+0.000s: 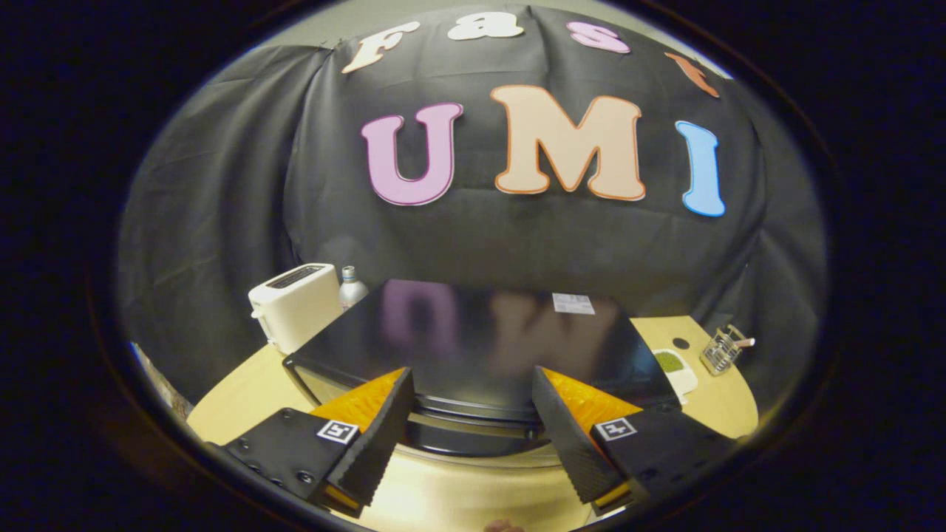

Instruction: Open the toaster oven, put the food inside, and close the toaster oven door.

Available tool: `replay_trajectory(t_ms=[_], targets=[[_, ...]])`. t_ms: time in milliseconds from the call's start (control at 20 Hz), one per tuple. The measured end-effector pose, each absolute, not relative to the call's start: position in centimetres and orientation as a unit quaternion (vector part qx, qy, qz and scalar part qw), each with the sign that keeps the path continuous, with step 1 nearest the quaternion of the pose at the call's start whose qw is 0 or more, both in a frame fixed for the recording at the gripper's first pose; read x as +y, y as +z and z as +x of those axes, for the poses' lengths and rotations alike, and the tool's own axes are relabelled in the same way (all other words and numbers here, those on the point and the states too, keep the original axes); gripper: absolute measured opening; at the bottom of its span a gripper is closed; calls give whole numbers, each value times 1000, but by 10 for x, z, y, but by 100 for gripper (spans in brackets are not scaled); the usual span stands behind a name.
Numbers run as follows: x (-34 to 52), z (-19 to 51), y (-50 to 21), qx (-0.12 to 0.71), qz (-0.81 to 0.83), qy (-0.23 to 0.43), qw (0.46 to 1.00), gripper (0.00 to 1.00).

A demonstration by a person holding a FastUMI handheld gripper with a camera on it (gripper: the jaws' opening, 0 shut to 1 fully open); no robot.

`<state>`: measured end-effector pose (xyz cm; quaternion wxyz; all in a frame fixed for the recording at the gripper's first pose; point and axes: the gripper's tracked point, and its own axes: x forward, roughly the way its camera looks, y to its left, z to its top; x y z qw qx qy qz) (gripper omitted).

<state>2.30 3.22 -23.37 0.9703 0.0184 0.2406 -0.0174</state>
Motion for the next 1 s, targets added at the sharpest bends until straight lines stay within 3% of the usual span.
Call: replay_trajectory(t_ms=[700,1000], targets=[[52,-86,-260,305,28,20,952,100],[53,-92,-263,302,27,16,953,100]])
